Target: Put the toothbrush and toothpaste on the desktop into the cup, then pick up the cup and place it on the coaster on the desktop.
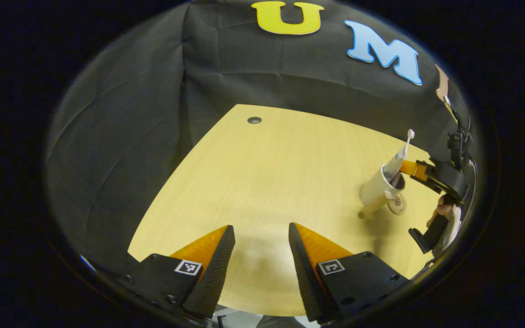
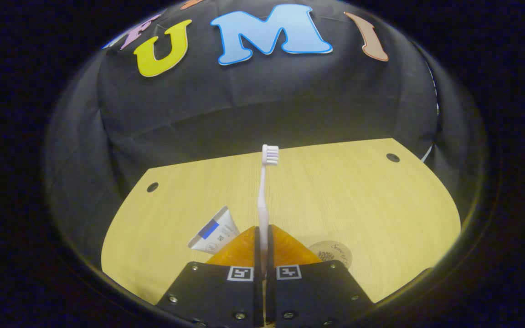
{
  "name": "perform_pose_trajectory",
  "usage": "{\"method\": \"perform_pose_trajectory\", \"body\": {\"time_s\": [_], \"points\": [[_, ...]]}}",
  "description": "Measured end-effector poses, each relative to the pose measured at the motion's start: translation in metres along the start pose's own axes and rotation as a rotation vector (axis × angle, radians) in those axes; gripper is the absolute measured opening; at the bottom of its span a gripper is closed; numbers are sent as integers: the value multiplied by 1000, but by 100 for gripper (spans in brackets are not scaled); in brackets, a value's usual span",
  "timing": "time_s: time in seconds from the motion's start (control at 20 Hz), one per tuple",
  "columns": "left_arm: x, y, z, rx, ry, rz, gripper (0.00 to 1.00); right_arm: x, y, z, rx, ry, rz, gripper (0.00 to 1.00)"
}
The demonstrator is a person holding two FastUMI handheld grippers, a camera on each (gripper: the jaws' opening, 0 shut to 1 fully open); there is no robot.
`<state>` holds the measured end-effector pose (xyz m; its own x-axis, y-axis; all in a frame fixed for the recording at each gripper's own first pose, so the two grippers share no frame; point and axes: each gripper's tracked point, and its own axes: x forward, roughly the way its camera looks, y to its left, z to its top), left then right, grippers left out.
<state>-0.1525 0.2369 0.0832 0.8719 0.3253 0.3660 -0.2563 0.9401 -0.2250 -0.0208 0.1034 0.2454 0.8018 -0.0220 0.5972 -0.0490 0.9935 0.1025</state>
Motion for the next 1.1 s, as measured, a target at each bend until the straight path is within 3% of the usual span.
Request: {"method": "perform_pose_trajectory", "body": {"time_s": [0.1,0.3,0.35,0.5,0.65,0.7,0.9,1.1], "points": [[-2,-6,0,10,-1,-7,78,-3,-1,-6,-8,2,0,9],[-9,-16,-5,26,0,-28,82,-22,0,-16,-14,0,13,21],[-10,-20,-5,30,0,-36,77,-25,-2,-17,-15,-1,15,21],[-11,-40,-4,44,-4,-63,78,-37,-4,-20,-22,7,23,18],[-5,-63,-1,71,-9,-94,82,-46,-8,-19,-19,8,34,21],[-4,-72,1,83,-11,-105,78,-49,-9,-17,-19,3,37,17],[4,-106,14,128,-24,-157,74,-58,-23,-16,-17,9,39,21],[7,-147,25,182,-26,-230,82,-64,-53,-22,8,26,10,21]]}}
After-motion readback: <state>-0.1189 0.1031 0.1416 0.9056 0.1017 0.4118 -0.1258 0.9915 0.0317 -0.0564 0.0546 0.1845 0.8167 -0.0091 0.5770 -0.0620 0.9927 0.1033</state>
